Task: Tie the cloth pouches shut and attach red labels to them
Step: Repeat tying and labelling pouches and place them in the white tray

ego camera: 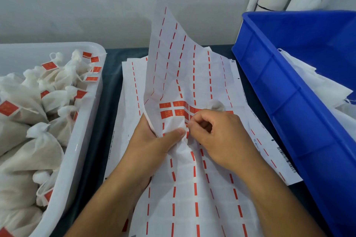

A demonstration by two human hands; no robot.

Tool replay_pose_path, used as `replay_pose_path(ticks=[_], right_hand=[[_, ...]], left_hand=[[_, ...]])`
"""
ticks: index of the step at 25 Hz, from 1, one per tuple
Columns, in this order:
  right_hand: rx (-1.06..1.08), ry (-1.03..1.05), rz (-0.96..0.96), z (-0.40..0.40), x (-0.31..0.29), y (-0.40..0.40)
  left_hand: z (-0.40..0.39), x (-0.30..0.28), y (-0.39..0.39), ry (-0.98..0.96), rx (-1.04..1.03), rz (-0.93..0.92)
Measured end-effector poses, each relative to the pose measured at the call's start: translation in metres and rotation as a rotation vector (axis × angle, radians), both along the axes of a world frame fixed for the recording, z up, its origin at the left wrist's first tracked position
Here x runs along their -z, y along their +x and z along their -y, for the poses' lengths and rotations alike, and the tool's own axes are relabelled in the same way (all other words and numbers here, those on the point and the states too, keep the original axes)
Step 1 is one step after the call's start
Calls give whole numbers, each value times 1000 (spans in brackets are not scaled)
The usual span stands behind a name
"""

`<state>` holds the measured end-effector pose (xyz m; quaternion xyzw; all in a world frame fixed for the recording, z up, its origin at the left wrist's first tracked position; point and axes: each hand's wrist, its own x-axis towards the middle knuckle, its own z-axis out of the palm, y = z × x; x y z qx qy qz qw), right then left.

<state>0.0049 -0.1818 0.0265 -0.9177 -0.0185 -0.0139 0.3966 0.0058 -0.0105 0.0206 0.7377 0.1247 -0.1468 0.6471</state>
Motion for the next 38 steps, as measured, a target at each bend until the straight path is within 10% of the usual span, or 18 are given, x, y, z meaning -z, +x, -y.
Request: replay_pose_path(ticks=[11,24,27,30,38], right_hand=[[95,-7,-20,5,-2,4],[309,717,24,19,-11,12],[188,719,59,25,-15,10],[-47,627,101,24,-19,5],[-140,403,147,30,-9,6]], left_hand=[[0,-7,3,91,-64,-89],[-13,-14,-5,1062,-5,538],[3,-37,-9,802,41,658],[22,-48,4,284,163,273],[23,-37,28,78,126,33]])
